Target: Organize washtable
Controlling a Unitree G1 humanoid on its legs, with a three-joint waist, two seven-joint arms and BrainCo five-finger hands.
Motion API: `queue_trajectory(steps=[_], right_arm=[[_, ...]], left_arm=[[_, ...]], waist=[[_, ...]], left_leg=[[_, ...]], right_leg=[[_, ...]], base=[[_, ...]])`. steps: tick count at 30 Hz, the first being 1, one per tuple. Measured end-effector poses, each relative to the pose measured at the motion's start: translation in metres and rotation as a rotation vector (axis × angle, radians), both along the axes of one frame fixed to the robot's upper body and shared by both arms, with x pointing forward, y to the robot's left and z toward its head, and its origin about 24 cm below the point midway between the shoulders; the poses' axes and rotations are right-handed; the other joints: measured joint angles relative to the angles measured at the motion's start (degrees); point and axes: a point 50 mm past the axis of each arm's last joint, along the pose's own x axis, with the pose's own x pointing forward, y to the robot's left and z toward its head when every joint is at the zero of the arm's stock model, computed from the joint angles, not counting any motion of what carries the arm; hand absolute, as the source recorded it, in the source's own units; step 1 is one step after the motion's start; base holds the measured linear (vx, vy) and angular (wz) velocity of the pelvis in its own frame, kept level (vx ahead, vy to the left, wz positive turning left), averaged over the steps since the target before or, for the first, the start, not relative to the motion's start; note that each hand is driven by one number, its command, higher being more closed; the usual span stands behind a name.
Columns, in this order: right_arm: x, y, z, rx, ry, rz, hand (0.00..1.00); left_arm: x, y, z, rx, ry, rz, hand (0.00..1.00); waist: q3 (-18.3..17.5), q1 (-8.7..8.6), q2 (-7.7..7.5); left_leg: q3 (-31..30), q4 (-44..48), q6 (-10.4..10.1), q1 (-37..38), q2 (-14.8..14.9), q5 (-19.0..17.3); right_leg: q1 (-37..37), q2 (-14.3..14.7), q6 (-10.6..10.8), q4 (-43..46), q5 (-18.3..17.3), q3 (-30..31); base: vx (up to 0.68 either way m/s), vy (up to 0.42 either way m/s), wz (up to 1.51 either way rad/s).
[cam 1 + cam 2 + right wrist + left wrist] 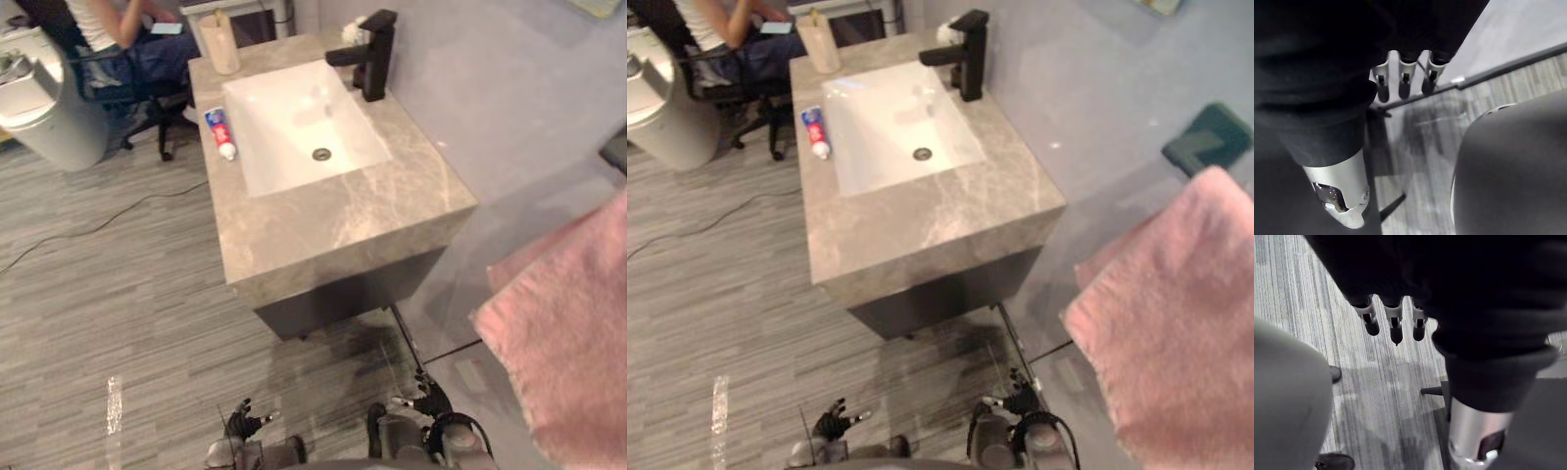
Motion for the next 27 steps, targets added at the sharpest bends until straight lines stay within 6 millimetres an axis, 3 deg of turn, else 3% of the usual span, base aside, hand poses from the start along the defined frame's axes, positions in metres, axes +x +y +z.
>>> queue_trajectory(steps=[2, 4, 6, 7, 8, 10, 11, 12, 14, 17, 18, 20, 25, 27], right_arm=[[0.000, -0.005, 0.001, -0.013, -0.002, -0.008, 0.00], [0.002, -0.003, 0.001, -0.010, -0.005, -0.004, 0.00], [0.002, -0.002, 0.001, -0.003, -0.006, -0.010, 0.00], [0.002, -0.002, 0.001, 0.005, -0.013, -0.040, 0.00], [0.000, -0.006, 0.000, -0.005, -0.003, -0.050, 0.00], [-0.009, -0.018, -0.001, -0.040, 0.017, -0.068, 0.00], [-0.013, -0.022, -0.002, -0.046, 0.027, -0.081, 0.00], [-0.014, -0.021, -0.003, -0.045, 0.032, -0.082, 0.00], [-0.014, -0.019, -0.003, -0.043, 0.035, -0.075, 0.00], [-0.018, -0.014, -0.006, -0.048, 0.053, -0.045, 0.00], [-0.017, -0.012, -0.006, -0.047, 0.056, -0.032, 0.00], [-0.017, -0.010, -0.007, -0.044, 0.058, -0.031, 0.00], [-0.014, -0.006, -0.007, -0.038, 0.058, -0.005, 0.00], [-0.013, -0.004, -0.007, -0.036, 0.057, 0.001, 0.00]], left_arm=[[0.007, 0.000, 0.003, 0.008, -0.023, -0.031, 0.00], [0.010, 0.000, 0.005, 0.011, -0.038, -0.043, 0.00], [0.006, 0.002, 0.004, 0.019, -0.025, -0.045, 0.00], [0.007, 0.000, 0.003, 0.014, -0.024, -0.057, 0.00], [0.007, -0.005, 0.003, 0.004, -0.025, -0.070, 0.00], [0.012, -0.021, 0.003, -0.022, -0.035, -0.118, 0.00], [0.013, -0.024, 0.004, -0.024, -0.040, -0.138, 0.00], [0.014, -0.021, 0.004, -0.013, -0.041, -0.150, 0.00], [0.008, -0.011, 0.003, 0.015, -0.015, -0.157, 0.00], [-0.008, 0.006, 0.000, 0.062, 0.034, -0.170, 0.00], [-0.011, 0.010, -0.001, 0.072, 0.048, -0.165, 0.00], [-0.013, 0.015, -0.001, 0.084, 0.057, -0.165, 0.00], [-0.016, 0.023, -0.001, 0.096, 0.063, -0.122, 0.00], [-0.015, 0.025, -0.001, 0.096, 0.058, -0.105, 0.00]], waist=[[0.1, -0.10, -0.72], [0.4, 0.01, -1.53], [0.0, -1.15, -1.70], [-0.4, -3.14, -0.83], [-0.6, -3.17, -0.92], [-1.0, -4.71, 0.15], [-1.4, -4.86, 0.91], [-1.5, -4.67, 0.82], [-1.5, -3.66, -0.68], [-2.0, -2.43, -0.78], [-2.6, -2.49, -1.42], [-2.6, -2.45, -1.31], [-2.6, -1.89, -1.80], [-2.5, -1.57, -1.96]], left_leg=[[5.8, 1.2, 0.6, 0.1, 0.3, 2.1], [7.7, 1.5, 1.5, -0.3, -0.1, 2.7], [7.3, -3.2, 1.4, 0.3, -0.8, 4.3], [11.4, 0.0, 2.7, -0.5, 1.4, 2.5], [14.5, 5.0, 2.8, -0.6, 3.6, -0.1], [18.1, 4.5, 2.0, -0.7, 6.2, 0.8], [18.3, 1.9, 0.2, -0.9, 6.6, 2.1], [17.9, -1.4, -0.5, -0.7, 5.2, 2.8], [16.2, -3.4, 0.6, -1.0, 2.8, 4.1], [15.9, -5.5, 1.7, 0.0, 0.5, 5.1], [15.3, -6.5, 2.2, 0.1, -0.3, 5.5], [14.2, -8.5, 2.8, 0.1, -1.3, 6.9], [12.1, -11.5, 2.7, 0.7, -1.3, 9.7], [10.3, -12.0, 2.6, 0.2, -1.1, 10.3]], right_leg=[[0.8, -1.2, 0.9, 1.5, -2.7, -0.6], [0.3, -2.1, 1.2, 1.6, -3.5, -0.9], [-0.3, -3.2, 0.7, 0.5, -3.1, -3.2], [-0.3, -4.1, 0.6, 0.4, -3.0, -6.7], [-0.1, -4.8, 0.6, 0.8, -3.0, -8.7], [0.9, -7.2, 0.8, 1.7, -2.8, -15.4], [0.9, -8.0, 1.1, 1.9, -2.7, -17.8], [1.2, -9.1, 2.5, 1.4, -1.7, -19.8], [3.0, -10.1, 4.2, -1.8, 0.3, -21.1], [6.3, -10.0, 5.3, -7.6, 4.5, -20.9], [7.0, -10.0, 5.6, -9.4, 5.7, -20.9], [7.2, -10.0, 5.7, -10.8, 6.7, -20.5], [7.1, -8.0, 5.4, -11.0, 7.0, -12.6], [7.6, -7.7, 6.3, -11.3, 5.3, -12.3]], base=[[0.04, -0.086, 0.43], [-0.04, -0.032, 0.19], [-0.08, -0.002, 0.55], [-0.08, 0.008, 0.97], [-0.04, 0.032, 1.43], [0.02, 0.114, 1.63], [-0.03, 0.231, 1.67], [-0.04, 0.225, 1.20], [-0.05, 0.261, 0.73], [-0.07, 0.218, 0.20], [-0.09, 0.148, 0.17], [-0.08, 0.076, 0.31], [-0.10, 0.015, 0.17], [-0.13, -0.062, 0.19]])
